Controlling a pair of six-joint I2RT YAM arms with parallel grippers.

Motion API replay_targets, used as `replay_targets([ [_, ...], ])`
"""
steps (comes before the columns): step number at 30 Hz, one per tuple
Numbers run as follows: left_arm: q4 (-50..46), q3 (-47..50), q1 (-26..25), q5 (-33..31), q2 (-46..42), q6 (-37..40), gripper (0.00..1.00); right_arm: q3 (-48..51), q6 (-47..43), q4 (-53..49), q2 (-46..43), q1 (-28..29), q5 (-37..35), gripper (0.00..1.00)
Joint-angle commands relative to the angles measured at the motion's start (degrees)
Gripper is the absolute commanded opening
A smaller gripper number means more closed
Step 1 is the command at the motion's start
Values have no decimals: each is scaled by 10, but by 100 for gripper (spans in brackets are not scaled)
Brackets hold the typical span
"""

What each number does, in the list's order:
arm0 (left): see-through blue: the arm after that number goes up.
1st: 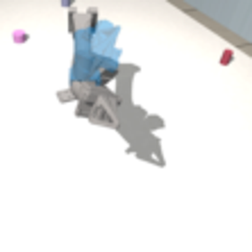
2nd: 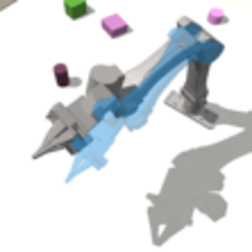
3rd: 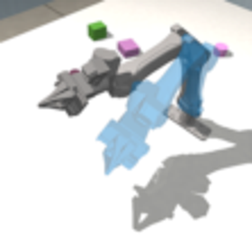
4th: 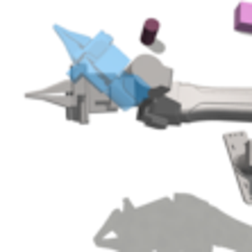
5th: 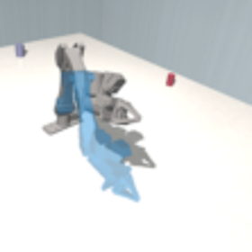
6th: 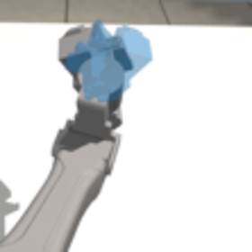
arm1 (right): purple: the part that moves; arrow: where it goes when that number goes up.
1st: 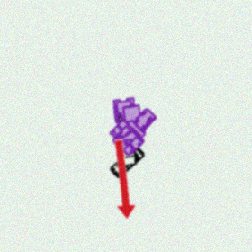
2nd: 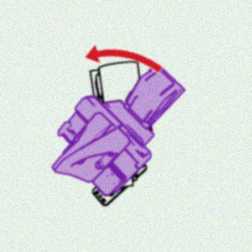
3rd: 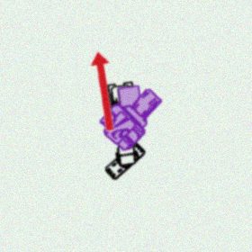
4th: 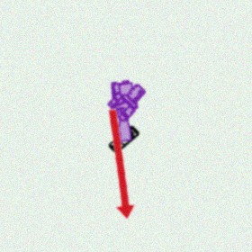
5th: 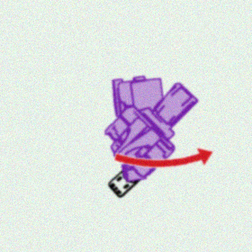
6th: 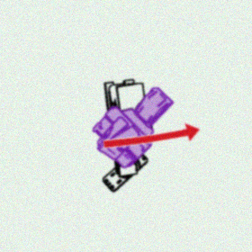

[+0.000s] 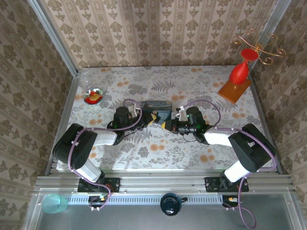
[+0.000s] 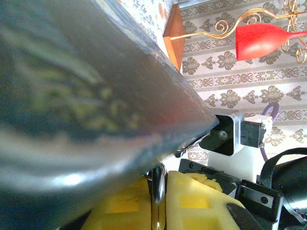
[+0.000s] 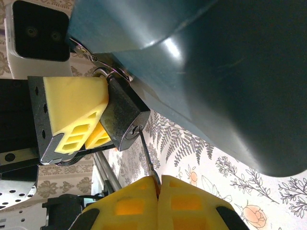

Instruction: Unlock a padlock with a key

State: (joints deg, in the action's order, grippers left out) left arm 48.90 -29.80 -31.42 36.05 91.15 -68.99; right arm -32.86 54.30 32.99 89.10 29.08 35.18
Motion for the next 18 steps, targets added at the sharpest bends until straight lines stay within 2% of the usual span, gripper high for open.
replay_targets([
  [1, 66, 3, 0, 16, -12, -5, 0, -10, -11, 8, -18, -4, -1, 0],
  [13, 47, -4, 1, 22, -24, -1, 0, -1, -10, 14, -23, -10, 4, 0],
  [18, 25, -5, 0, 20, -40, 8, 0, 4, 7, 47, -7, -10, 10, 0],
])
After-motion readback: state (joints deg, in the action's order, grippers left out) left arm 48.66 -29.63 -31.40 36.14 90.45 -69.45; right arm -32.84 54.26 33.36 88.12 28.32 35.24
